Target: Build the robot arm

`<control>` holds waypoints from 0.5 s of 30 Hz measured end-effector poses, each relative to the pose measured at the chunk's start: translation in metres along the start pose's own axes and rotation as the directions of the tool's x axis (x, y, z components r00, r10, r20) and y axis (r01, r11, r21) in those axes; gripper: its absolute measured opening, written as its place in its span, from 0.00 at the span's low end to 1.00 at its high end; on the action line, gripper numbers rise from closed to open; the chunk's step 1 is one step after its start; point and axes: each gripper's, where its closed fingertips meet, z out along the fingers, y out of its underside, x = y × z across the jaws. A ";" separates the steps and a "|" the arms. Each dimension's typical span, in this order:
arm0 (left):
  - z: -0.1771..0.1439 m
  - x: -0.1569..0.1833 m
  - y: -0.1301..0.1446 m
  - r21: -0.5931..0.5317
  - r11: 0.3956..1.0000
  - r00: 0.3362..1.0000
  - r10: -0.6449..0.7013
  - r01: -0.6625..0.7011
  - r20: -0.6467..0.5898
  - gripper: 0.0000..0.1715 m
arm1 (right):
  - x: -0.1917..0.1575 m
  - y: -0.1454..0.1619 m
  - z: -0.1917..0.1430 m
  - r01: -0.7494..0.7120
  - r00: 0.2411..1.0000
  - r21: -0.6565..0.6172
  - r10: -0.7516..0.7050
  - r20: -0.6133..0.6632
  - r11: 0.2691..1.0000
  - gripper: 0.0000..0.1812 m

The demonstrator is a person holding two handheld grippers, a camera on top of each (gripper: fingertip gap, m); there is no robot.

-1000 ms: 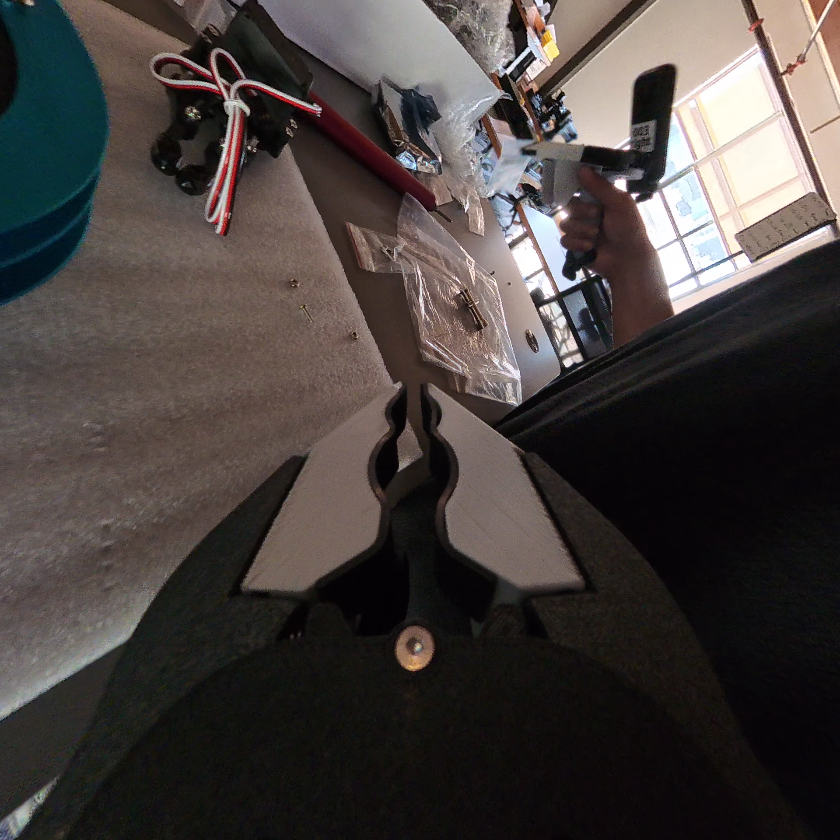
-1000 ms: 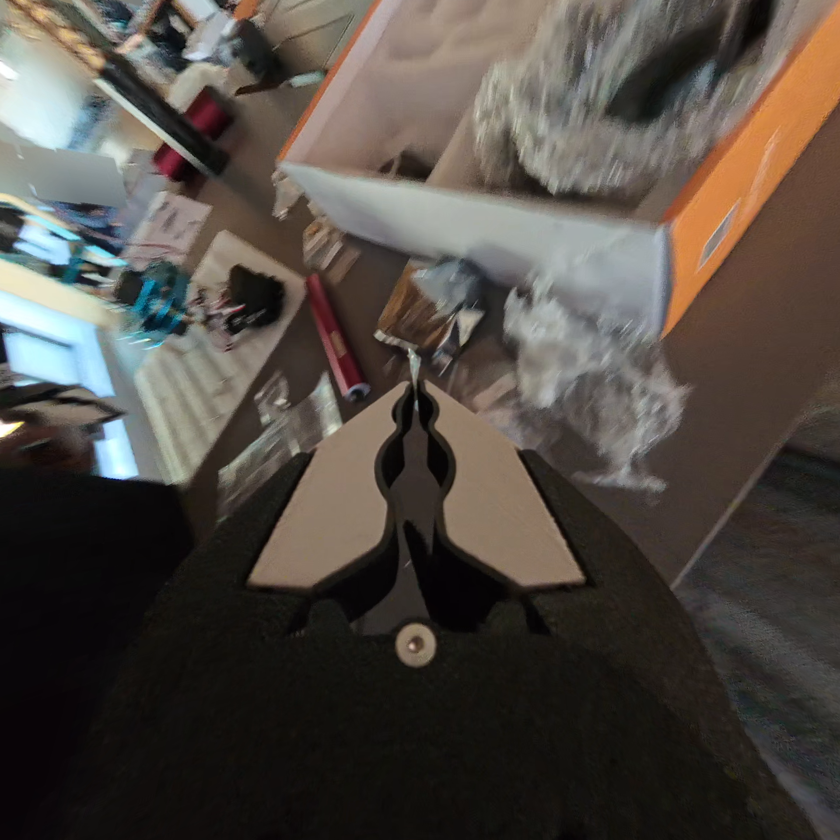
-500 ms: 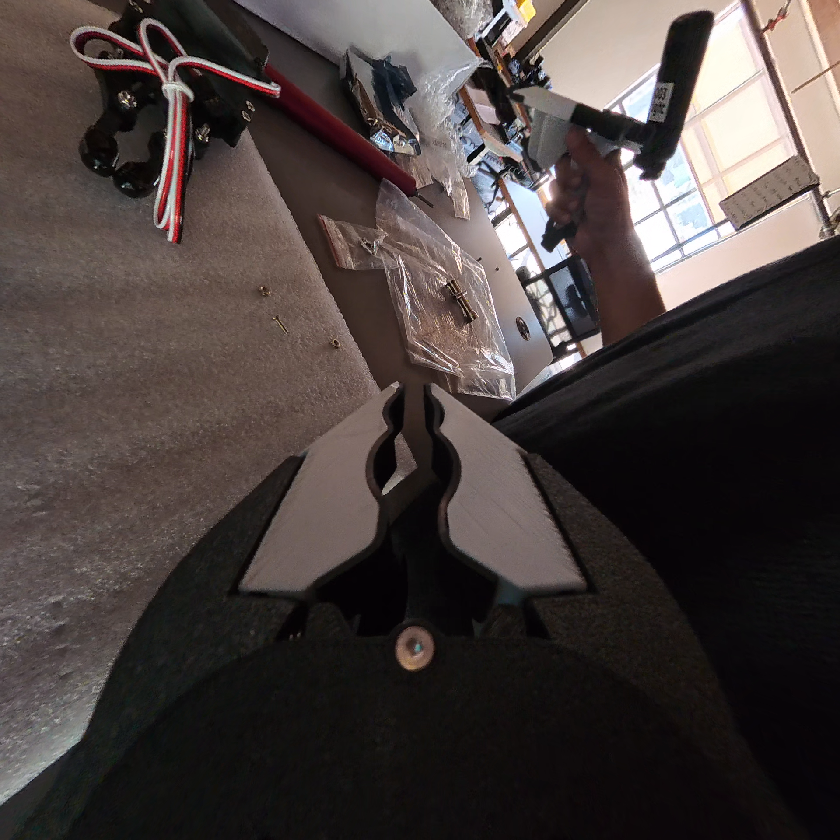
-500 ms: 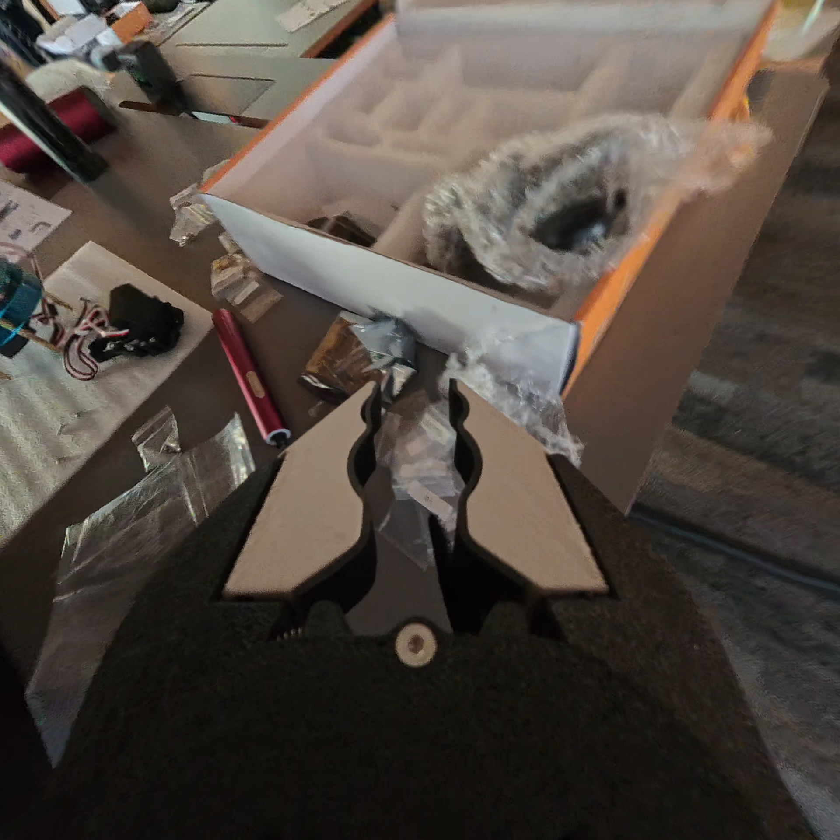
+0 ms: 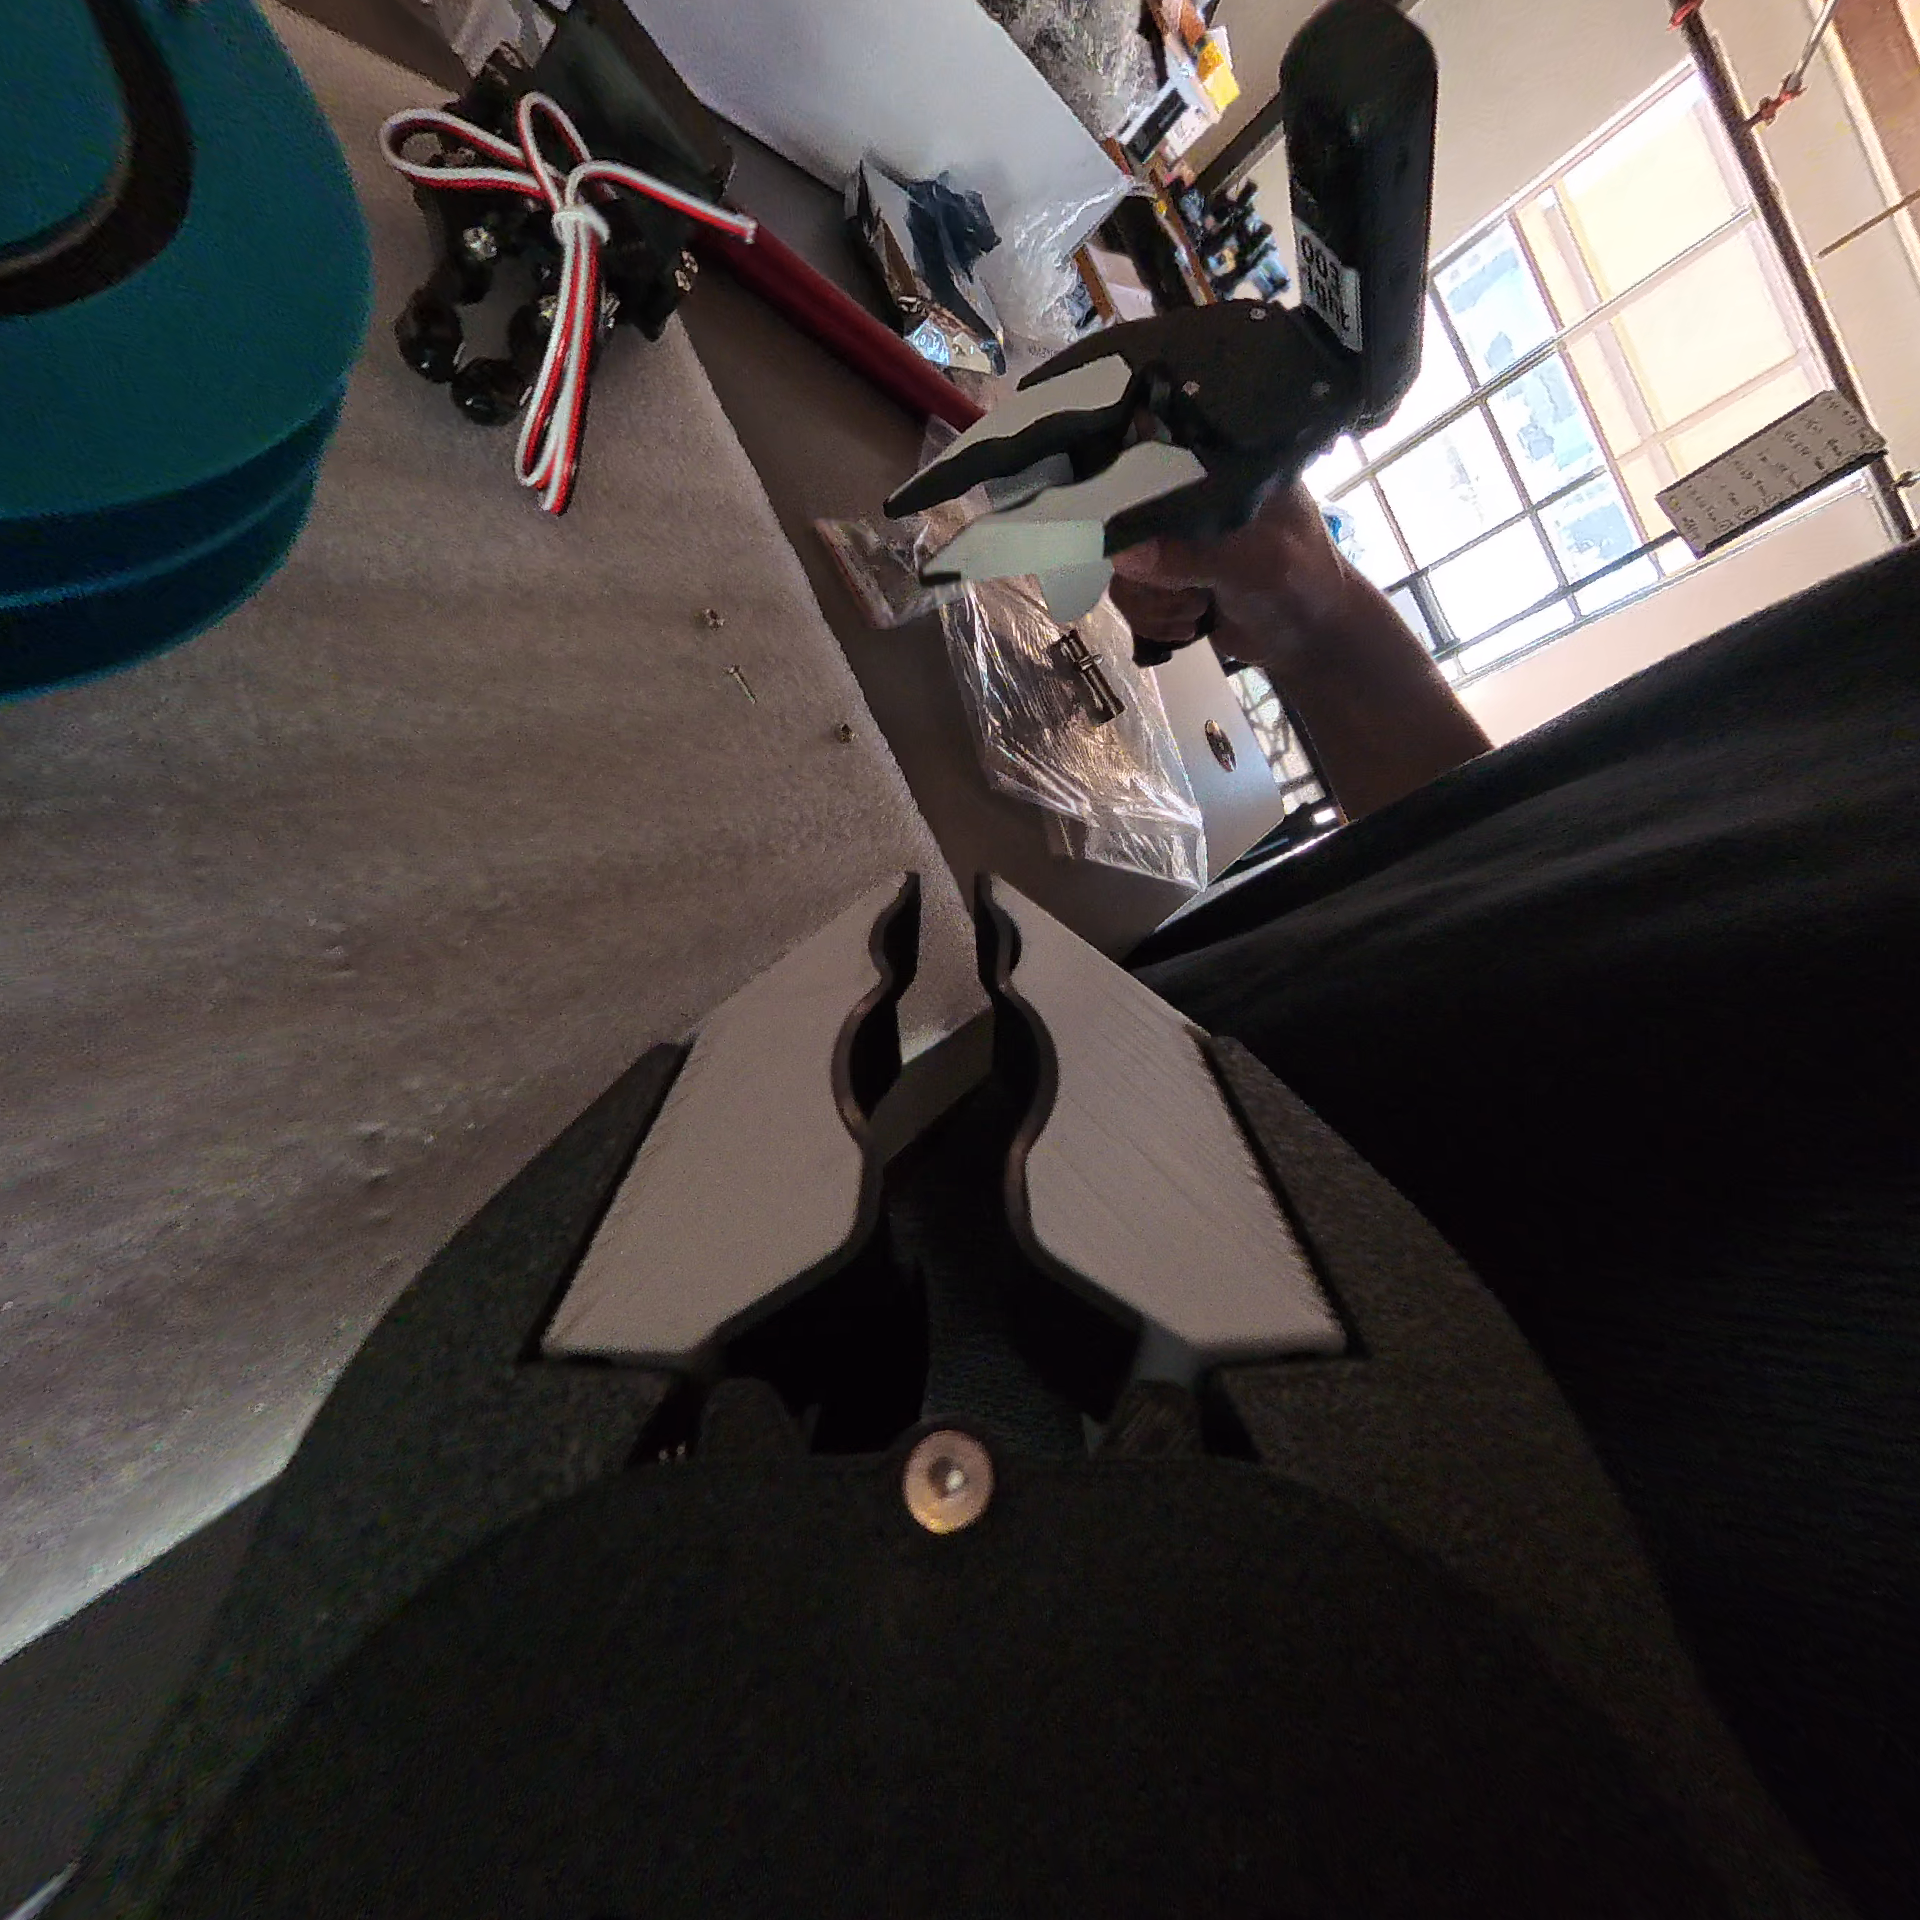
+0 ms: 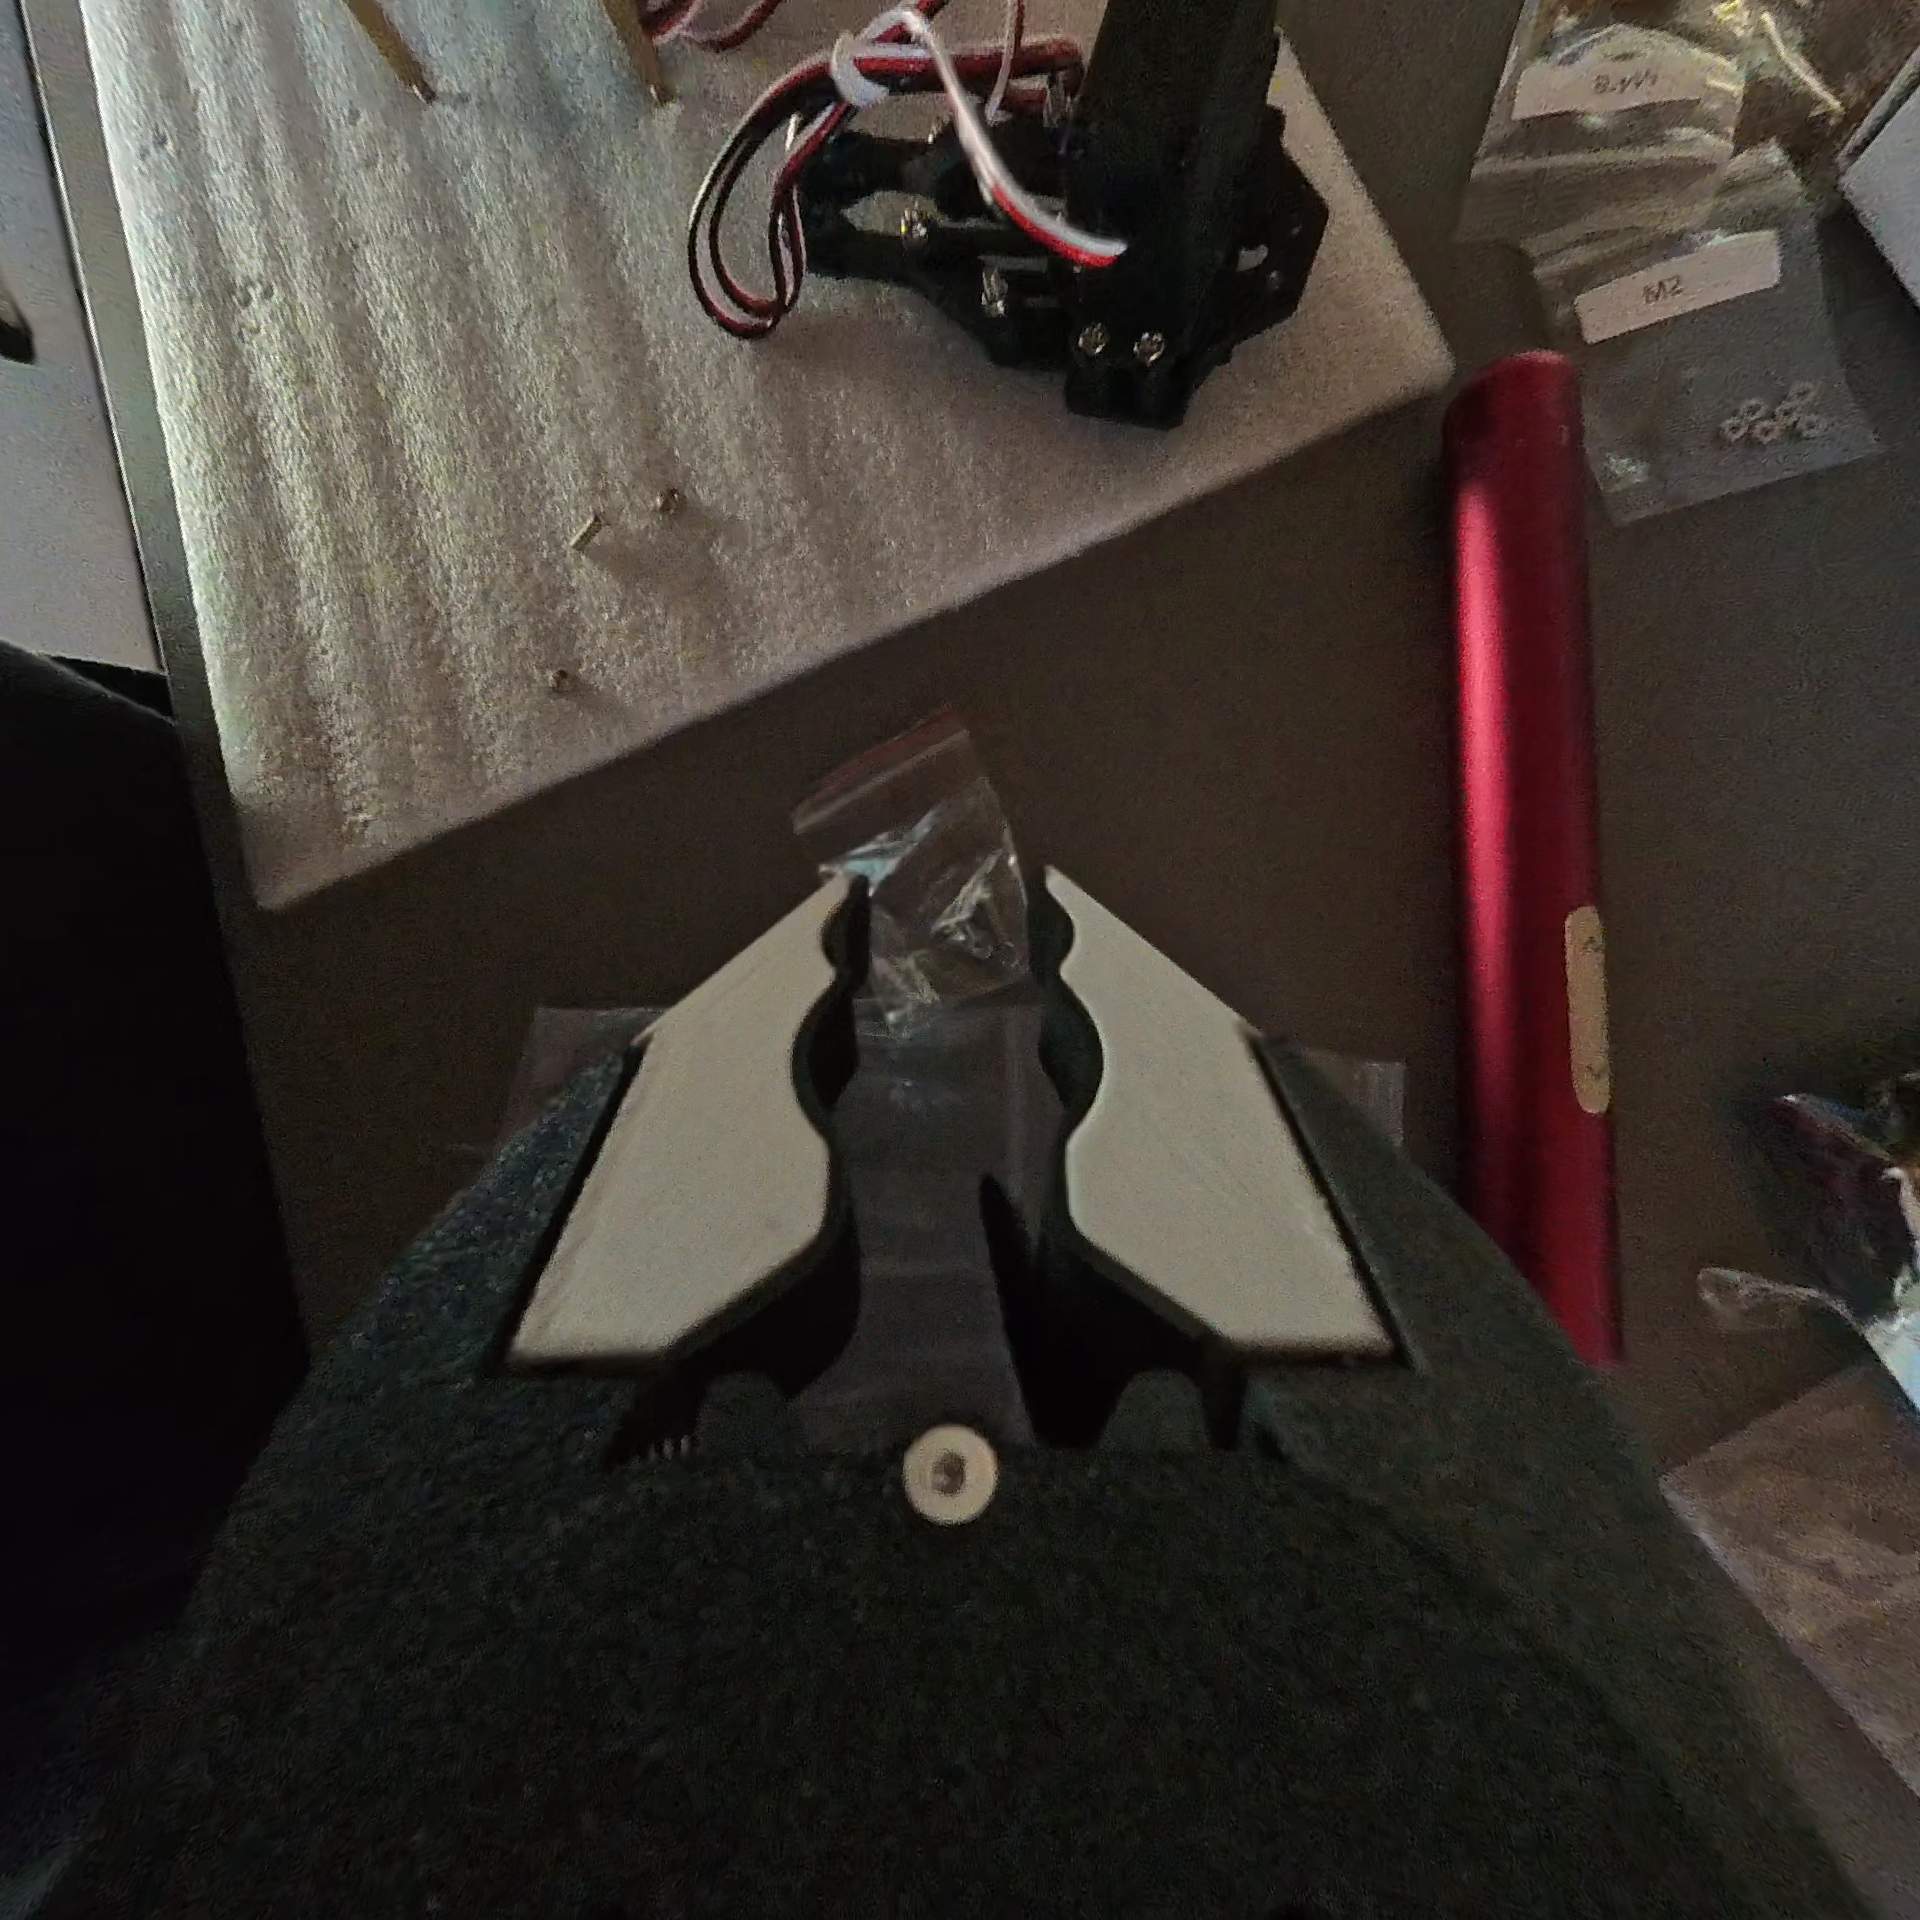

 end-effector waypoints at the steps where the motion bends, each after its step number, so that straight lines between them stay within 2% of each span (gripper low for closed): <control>1: -0.003 -0.002 0.001 0.002 1.000 1.000 -0.004 0.004 -0.002 0.05 | 0.002 -0.001 0.001 -0.024 1.000 0.005 0.024 -0.001 1.000 0.14; 3: -0.010 -0.005 0.002 0.009 1.000 1.000 -0.001 0.001 -0.006 0.06 | 0.006 0.001 0.004 -0.045 0.999 -0.015 0.045 -0.004 0.999 0.10; 4: -0.013 -0.006 0.001 0.013 1.000 1.000 0.002 -0.002 -0.010 0.06 | 0.007 0.002 0.003 -0.041 0.999 -0.028 0.041 -0.007 0.999 0.02; 8: -0.019 -0.016 0.000 0.009 1.000 0.999 0.004 -0.004 -0.037 0.06 | -0.005 -0.008 0.000 -0.052 0.999 -0.009 0.052 0.007 0.999 0.00; 10: -0.019 -0.021 -0.003 0.005 1.000 0.999 0.019 -0.018 -0.050 0.10 | -0.024 -0.026 -0.006 -0.059 0.998 0.064 0.056 0.033 0.996 0.00; 13: -0.019 -0.020 -0.008 -0.008 1.000 0.992 0.026 -0.027 -0.120 0.18 | -0.076 -0.064 -0.014 -0.102 0.984 0.216 0.066 0.166 0.971 0.00; 15: -0.021 -0.015 -0.011 -0.018 0.999 0.983 0.038 -0.042 -0.180 0.20 | -0.102 -0.081 -0.003 -0.161 0.973 0.253 0.110 0.205 0.954 0.00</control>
